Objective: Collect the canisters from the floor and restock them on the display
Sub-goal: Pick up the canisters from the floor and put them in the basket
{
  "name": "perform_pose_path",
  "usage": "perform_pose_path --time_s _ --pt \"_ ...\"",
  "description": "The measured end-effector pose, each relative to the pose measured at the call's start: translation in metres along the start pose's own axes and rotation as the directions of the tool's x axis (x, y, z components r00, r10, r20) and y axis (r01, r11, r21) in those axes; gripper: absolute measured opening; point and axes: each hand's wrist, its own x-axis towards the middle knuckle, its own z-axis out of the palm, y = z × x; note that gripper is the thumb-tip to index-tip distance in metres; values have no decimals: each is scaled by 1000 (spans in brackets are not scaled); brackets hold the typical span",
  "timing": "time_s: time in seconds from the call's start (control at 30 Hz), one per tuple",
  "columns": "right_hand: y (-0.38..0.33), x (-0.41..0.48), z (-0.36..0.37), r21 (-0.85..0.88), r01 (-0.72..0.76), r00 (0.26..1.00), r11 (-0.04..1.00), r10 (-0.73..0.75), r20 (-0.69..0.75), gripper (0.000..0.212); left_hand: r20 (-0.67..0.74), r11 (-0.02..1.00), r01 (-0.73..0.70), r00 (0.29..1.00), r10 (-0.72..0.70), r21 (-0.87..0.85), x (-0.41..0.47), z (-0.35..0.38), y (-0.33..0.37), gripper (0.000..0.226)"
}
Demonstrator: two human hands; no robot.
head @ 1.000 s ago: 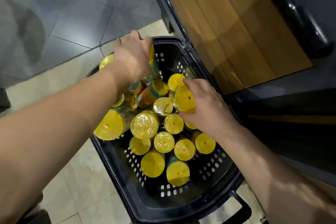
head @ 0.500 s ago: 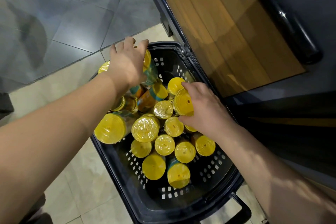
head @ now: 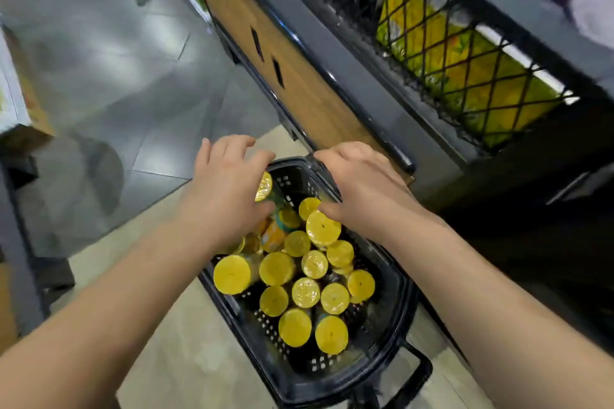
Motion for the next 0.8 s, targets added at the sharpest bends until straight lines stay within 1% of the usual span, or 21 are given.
perform_pose_path --time_s 0.03,0.1,0.2,0.27,0.33,0.5,0.57,0.67,0.73,0.8 --pt "-6 -5 -22 -46 19 1000 999 -19 -13 60 -34 1000 -14 999 14 2 -8 -20 6 74" --pt "-19 -18 -69 -159 39 999 987 -38 10 58 -88 999 -34 995 36 19 -24 -64 18 74" --pt "-38 -49 -143 -243 16 1000 970 -17 0 56 -97 997 -44 994 50 59 -41 -137 40 74" --pt "-49 -77 -186 -267 -1 998 964 -16 -63 58 -115 993 -81 989 91 88 -55 -182 57 74" --pt "-63 -106 -228 -269 -39 993 962 7 -119 61 -165 987 -119 977 136 107 -71 -227 74 74" --pt "-96 -182 -319 -243 -146 963 959 82 -257 55 -261 964 -230 930 259 137 -101 -320 105 76" --pt "-110 -213 -345 -235 -215 937 948 132 -325 54 -295 945 -288 899 323 156 -114 -343 116 76" --pt "-132 -248 -377 -243 -334 875 911 205 -438 54 -346 895 -414 825 447 169 -128 -373 135 76" --pt "-146 -271 -388 -222 -418 827 881 268 -494 57 -312 852 -484 793 523 198 -138 -391 146 77" --pt "-156 -297 -390 -174 -506 768 845 349 -538 60 -298 803 -562 746 595 196 -148 -403 156 76"
